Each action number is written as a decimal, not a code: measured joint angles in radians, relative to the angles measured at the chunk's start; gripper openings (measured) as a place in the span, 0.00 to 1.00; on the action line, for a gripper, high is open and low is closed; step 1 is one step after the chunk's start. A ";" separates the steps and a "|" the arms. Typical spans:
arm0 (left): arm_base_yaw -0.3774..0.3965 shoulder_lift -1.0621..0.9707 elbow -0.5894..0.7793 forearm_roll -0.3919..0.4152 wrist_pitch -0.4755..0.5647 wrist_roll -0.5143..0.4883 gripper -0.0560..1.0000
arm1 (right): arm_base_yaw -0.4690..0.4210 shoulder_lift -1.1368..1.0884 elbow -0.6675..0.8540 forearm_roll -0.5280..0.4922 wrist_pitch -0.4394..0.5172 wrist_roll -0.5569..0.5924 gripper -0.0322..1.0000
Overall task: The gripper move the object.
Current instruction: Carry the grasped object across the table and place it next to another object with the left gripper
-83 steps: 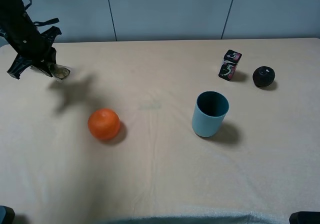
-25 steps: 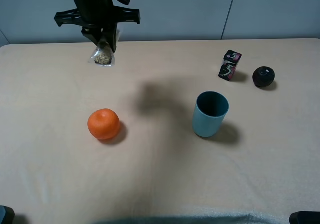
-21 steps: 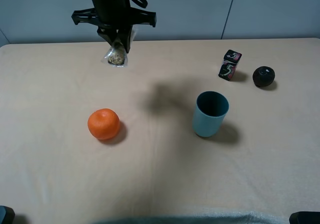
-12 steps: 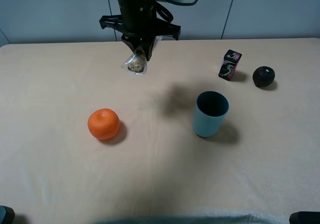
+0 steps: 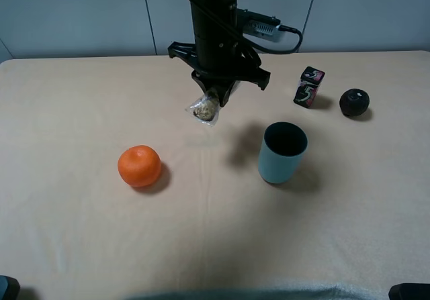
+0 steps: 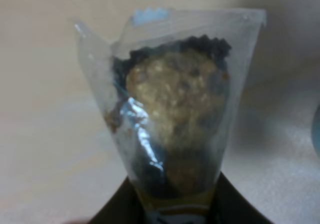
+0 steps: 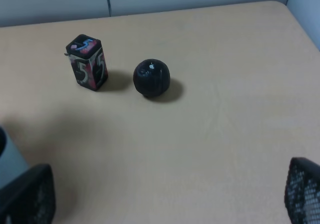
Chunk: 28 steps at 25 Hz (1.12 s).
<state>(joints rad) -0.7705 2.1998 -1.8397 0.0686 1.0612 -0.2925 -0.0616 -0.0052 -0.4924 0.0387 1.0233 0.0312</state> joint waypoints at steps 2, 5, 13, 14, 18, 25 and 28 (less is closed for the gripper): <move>-0.011 0.008 0.000 0.000 -0.007 0.008 0.26 | 0.000 0.000 0.000 0.000 0.000 0.000 0.70; -0.028 0.023 -0.001 0.000 -0.013 0.018 0.26 | 0.000 0.000 0.000 0.000 0.000 0.000 0.70; -0.058 0.068 -0.001 -0.019 -0.042 0.048 0.26 | 0.000 0.000 0.000 0.000 -0.001 0.000 0.70; -0.060 0.070 -0.001 -0.027 -0.047 0.058 0.26 | 0.000 0.000 0.000 0.000 -0.001 0.000 0.70; -0.060 0.081 -0.001 -0.046 -0.061 0.085 0.26 | 0.000 0.000 0.000 0.000 -0.001 0.000 0.70; -0.060 0.105 0.000 -0.050 -0.068 0.087 0.26 | 0.000 0.000 0.000 0.000 -0.001 0.000 0.70; -0.060 0.105 0.000 -0.050 -0.087 0.089 0.26 | 0.000 0.000 0.000 0.000 -0.001 0.000 0.70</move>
<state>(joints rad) -0.8301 2.3051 -1.8398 0.0190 0.9739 -0.2033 -0.0616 -0.0052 -0.4924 0.0387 1.0221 0.0312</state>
